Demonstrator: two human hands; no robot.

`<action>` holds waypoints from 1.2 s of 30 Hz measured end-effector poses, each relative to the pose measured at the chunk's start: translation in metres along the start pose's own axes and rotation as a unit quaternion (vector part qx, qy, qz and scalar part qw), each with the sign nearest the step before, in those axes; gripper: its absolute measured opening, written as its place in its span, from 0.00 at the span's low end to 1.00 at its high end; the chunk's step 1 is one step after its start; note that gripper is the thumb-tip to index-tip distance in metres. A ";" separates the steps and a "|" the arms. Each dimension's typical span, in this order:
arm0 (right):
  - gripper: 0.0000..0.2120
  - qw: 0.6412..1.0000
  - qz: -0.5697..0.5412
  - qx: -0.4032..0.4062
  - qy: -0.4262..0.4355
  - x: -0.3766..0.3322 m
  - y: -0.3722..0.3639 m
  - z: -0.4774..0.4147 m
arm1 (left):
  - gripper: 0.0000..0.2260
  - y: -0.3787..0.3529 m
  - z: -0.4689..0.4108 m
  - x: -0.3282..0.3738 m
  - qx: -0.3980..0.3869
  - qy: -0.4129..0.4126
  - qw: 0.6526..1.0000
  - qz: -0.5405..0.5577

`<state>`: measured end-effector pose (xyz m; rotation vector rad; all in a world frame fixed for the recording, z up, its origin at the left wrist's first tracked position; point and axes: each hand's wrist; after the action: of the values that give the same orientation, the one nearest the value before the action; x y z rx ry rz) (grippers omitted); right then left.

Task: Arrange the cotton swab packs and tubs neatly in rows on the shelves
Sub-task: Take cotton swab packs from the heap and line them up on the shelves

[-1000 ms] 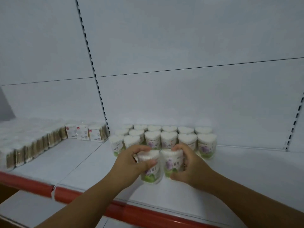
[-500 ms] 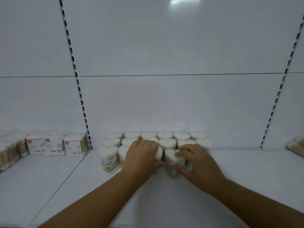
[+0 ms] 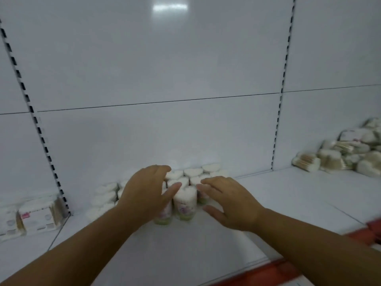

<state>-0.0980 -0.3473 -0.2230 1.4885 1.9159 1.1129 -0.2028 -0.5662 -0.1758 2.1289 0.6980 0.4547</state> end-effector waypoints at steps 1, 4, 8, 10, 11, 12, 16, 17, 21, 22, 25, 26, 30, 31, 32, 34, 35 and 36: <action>0.22 1.000 0.009 -0.012 -0.005 0.011 0.011 0.006 | 0.31 0.005 -0.010 0.011 -0.023 0.013 1.000 0.013; 0.29 0.988 0.077 -0.114 -0.072 0.054 0.050 0.025 | 0.29 0.007 -0.048 0.053 -0.159 0.025 0.987 0.020; 0.32 0.940 0.146 -0.244 -0.188 0.108 0.108 0.062 | 0.33 -0.015 -0.102 0.143 -0.290 0.021 0.956 0.032; 0.33 0.937 0.151 -0.245 -0.198 0.131 0.132 0.095 | 0.33 -0.034 -0.116 0.189 -0.296 -0.011 0.954 0.045; 0.33 0.931 0.154 -0.258 -0.204 0.142 0.143 0.116 | 0.34 -0.043 -0.120 0.213 -0.299 -0.029 0.953 0.045; 0.33 0.925 0.158 -0.273 -0.211 0.154 0.153 0.138 | 0.34 -0.052 -0.123 0.235 -0.304 -0.047 0.951 0.042; 0.30 0.912 0.141 -0.279 -0.265 0.200 0.190 0.221 | 0.32 -0.081 -0.132 0.308 -0.309 -0.083 0.946 0.050; 0.30 0.909 0.135 -0.283 -0.275 0.209 0.195 0.237 | 0.32 -0.089 -0.135 0.322 -0.311 -0.086 0.945 0.057; 0.29 0.899 0.109 -0.305 -0.294 0.238 0.200 0.277 | 0.32 -0.123 -0.142 0.363 -0.329 -0.094 0.938 0.051; 0.29 0.901 0.100 -0.300 -0.298 0.245 0.199 0.283 | 0.32 -0.133 -0.145 0.369 -0.328 -0.091 0.939 0.052; 0.28 0.907 0.089 -0.279 -0.303 0.267 0.187 0.291 | 0.33 -0.162 -0.155 0.382 -0.326 -0.085 0.940 0.056; 0.27 0.909 0.094 -0.270 -0.302 0.274 0.180 0.292 | 0.33 -0.173 -0.159 0.385 -0.326 -0.085 0.940 0.058; 0.26 0.907 0.135 -0.253 -0.309 0.308 0.150 0.293 | 0.35 -0.216 -0.191 0.396 -0.272 -0.076 0.955 0.093; 0.26 0.910 0.147 -0.245 -0.299 0.319 0.147 0.291 | 0.35 -0.229 -0.202 0.399 -0.238 -0.080 0.963 0.097; 0.28 0.917 0.168 -0.230 -0.279 0.331 0.145 0.290 | 0.35 -0.241 -0.214 0.402 -0.197 -0.081 0.972 0.100; 0.36 0.922 0.205 -0.190 -0.269 0.357 0.145 0.289 | 0.36 -0.259 -0.235 0.412 -0.130 -0.069 0.983 0.107; 0.40 0.920 0.228 -0.174 -0.267 0.368 0.145 0.291 | 0.36 -0.266 -0.244 0.418 -0.120 -0.060 0.985 0.105; 0.42 0.915 0.248 -0.173 -0.267 0.377 0.145 0.291 | 0.36 -0.273 -0.251 0.422 -0.120 -0.057 0.986 0.096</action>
<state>0.0929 0.1125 -0.2253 1.8702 0.9434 1.0272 -0.0957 -0.0157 -0.2148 1.9818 0.3549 0.4890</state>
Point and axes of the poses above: each hand's wrist, its own z-axis away from the middle knuckle, its own y-axis out of the back of the hand, x = y × z, and after that the axes turned 2 degrees about y, right-handed
